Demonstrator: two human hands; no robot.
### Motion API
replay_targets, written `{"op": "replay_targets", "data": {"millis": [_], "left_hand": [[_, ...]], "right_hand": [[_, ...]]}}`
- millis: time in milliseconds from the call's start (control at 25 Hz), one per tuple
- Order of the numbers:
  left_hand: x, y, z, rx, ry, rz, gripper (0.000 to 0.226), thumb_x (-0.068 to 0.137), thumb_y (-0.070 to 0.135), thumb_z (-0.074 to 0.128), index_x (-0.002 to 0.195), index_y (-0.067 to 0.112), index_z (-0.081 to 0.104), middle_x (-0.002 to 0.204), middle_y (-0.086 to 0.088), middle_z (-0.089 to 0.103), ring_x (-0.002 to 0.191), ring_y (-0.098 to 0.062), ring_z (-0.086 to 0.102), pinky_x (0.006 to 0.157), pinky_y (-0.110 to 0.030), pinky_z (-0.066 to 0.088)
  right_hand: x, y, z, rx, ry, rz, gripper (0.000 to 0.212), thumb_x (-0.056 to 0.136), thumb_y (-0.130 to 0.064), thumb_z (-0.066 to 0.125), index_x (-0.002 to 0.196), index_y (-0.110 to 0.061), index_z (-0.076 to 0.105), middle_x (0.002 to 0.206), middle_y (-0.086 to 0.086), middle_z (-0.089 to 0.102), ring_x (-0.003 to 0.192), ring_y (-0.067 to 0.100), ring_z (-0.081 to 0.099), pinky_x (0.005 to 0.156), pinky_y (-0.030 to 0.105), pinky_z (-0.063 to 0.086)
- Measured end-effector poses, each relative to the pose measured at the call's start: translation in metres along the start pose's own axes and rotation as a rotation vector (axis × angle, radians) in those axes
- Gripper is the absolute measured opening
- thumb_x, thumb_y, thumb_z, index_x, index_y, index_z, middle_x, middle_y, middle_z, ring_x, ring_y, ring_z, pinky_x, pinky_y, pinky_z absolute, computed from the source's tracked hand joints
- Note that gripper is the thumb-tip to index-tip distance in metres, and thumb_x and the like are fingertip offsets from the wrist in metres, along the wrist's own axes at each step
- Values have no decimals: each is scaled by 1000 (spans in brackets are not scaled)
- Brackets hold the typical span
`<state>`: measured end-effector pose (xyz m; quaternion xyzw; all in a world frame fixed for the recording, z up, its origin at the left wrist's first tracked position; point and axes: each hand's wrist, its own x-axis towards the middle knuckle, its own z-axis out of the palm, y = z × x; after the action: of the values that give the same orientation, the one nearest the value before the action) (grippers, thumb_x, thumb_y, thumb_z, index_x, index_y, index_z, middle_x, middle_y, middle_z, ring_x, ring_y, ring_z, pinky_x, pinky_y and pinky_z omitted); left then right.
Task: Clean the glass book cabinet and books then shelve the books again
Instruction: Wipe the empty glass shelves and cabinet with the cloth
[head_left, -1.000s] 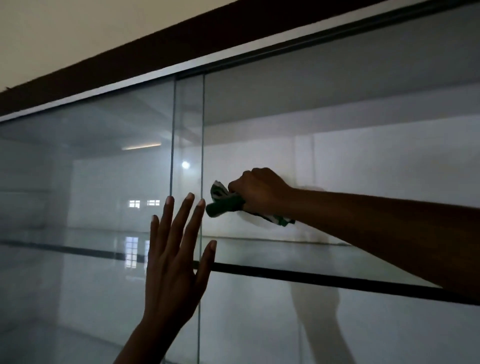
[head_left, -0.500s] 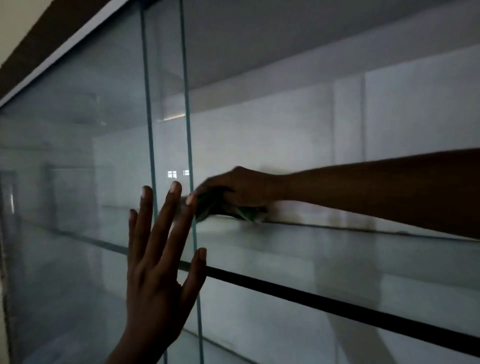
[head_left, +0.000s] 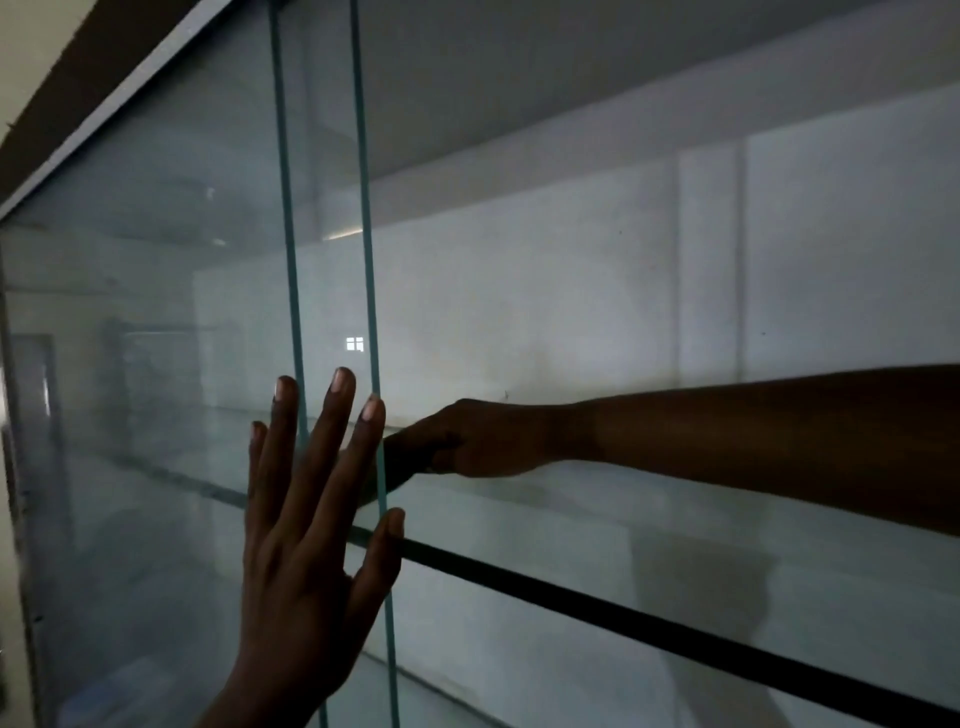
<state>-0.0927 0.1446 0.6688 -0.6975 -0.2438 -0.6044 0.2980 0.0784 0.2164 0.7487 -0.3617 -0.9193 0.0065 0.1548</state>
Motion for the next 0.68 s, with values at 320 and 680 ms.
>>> {"op": "replay_targets", "data": {"millis": [320, 680], "left_hand": [[-3, -2, 1, -43, 10, 16, 53, 100, 38, 28, 150, 29, 13, 158, 11, 7, 146, -28, 6, 118, -45, 7], [-7, 1, 3, -43, 40, 4, 55, 93, 29, 42, 145, 17, 27, 154, -2, 23, 145, -31, 12, 117, -51, 13]], "right_hand": [[-121, -44, -44, 416, -108, 221, 50, 82, 23, 46, 122, -7, 49, 92, -27, 67, 85, -14, 61, 78, 8, 49], [-135, -24, -80, -77, 322, 440, 58, 85, 16, 42, 112, -33, 59, 117, -6, 62, 106, 6, 61, 94, 14, 43]]}}
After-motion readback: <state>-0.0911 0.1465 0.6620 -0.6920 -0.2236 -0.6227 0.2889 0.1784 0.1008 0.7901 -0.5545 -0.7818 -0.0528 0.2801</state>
